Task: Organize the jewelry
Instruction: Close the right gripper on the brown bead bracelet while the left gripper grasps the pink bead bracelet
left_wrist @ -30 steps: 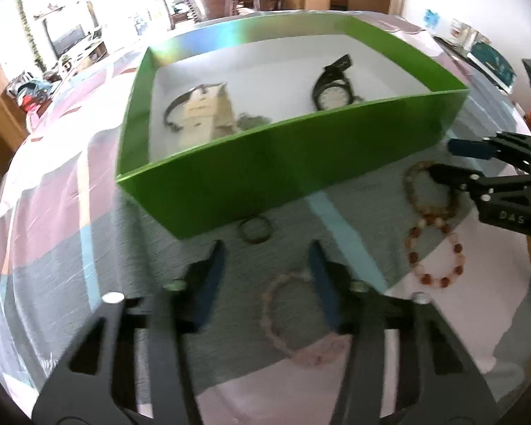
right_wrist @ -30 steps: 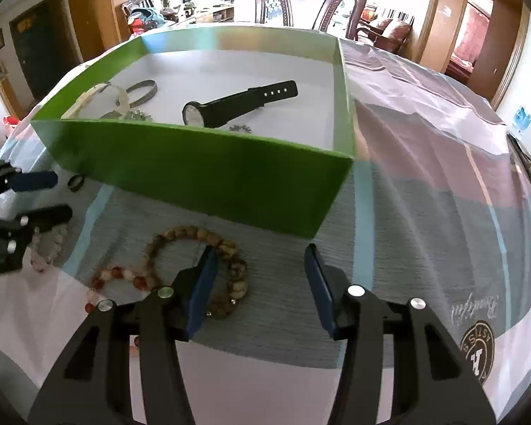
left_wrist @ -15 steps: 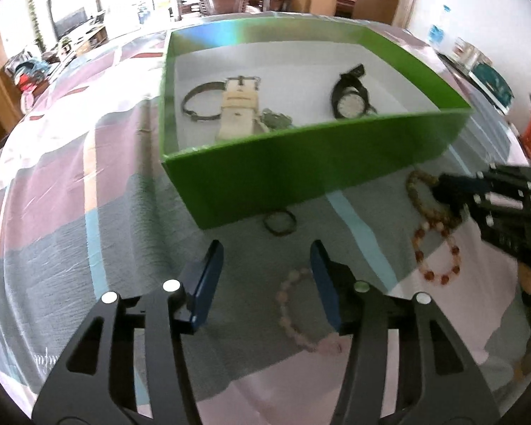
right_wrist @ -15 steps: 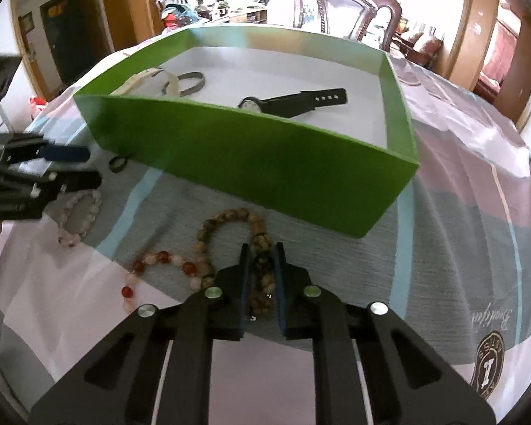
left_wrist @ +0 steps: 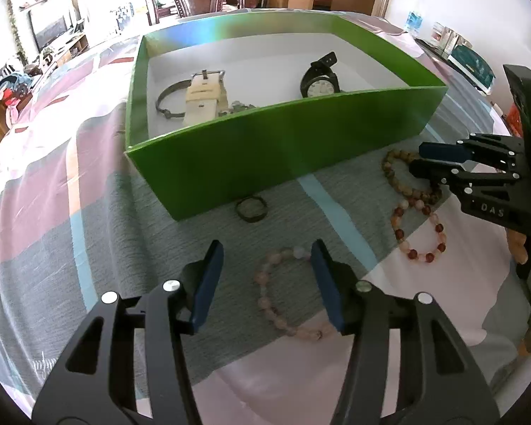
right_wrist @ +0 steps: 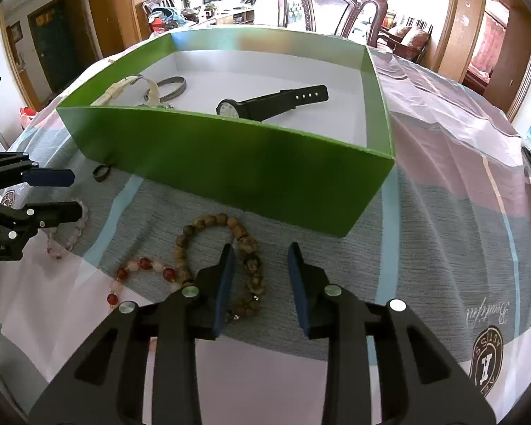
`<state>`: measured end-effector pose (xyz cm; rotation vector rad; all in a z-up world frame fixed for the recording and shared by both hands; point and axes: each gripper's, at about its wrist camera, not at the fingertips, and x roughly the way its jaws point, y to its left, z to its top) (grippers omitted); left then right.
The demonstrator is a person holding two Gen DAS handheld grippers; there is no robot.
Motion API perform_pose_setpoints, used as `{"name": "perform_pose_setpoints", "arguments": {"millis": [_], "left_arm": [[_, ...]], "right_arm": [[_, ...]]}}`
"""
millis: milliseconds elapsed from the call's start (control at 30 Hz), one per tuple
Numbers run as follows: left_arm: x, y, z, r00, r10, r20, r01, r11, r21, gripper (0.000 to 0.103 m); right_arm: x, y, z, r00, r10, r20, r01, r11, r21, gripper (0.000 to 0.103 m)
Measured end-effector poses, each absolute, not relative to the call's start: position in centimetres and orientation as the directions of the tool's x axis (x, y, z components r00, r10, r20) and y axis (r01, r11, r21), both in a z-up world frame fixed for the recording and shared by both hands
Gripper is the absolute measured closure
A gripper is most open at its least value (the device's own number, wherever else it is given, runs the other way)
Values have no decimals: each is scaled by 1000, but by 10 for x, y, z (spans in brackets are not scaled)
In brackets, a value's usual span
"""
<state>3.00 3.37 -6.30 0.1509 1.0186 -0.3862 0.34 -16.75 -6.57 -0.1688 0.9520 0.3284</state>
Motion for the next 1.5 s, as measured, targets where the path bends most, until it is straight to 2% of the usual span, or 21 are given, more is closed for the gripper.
{"name": "perform_pose_setpoints", "arguments": {"millis": [133, 500, 1033, 1233, 1300, 1333, 1367, 1433, 1500], "left_arm": [[32, 39, -63, 465, -233, -854, 363, 930, -57, 52], [31, 29, -69, 483, -191, -855, 364, 931, -3, 52], [37, 26, -72, 514, -175, -840, 327, 945, 3, 30], [38, 26, -73, 515, -174, -839, 324, 946, 3, 30], [38, 26, -73, 515, -174, -839, 323, 946, 2, 32], [38, 27, -73, 517, -172, -838, 320, 948, 2, 36], [39, 28, -73, 521, -169, -837, 312, 950, 3, 42], [40, 32, -71, 526, -162, -835, 293, 956, -1, 51], [42, 36, -71, 531, -153, -833, 271, 963, -4, 60]], "right_arm": [[3, -167, -66, 536, 200, -820, -348, 938, 2, 67], [0, -162, -67, 553, 194, -810, -362, 932, -24, 67], [-3, -156, -69, 594, 183, -784, -356, 933, -52, 59], [6, -168, -69, 592, 145, -793, -287, 957, -38, 58], [10, -173, -69, 591, 130, -796, -254, 967, -30, 60], [12, -176, -69, 591, 124, -797, -240, 970, -26, 68], [15, -179, -68, 589, 125, -799, -231, 973, -18, 80], [16, -180, -68, 587, 121, -800, -228, 973, -20, 88], [16, -179, -68, 591, 116, -798, -231, 972, -30, 89]]}}
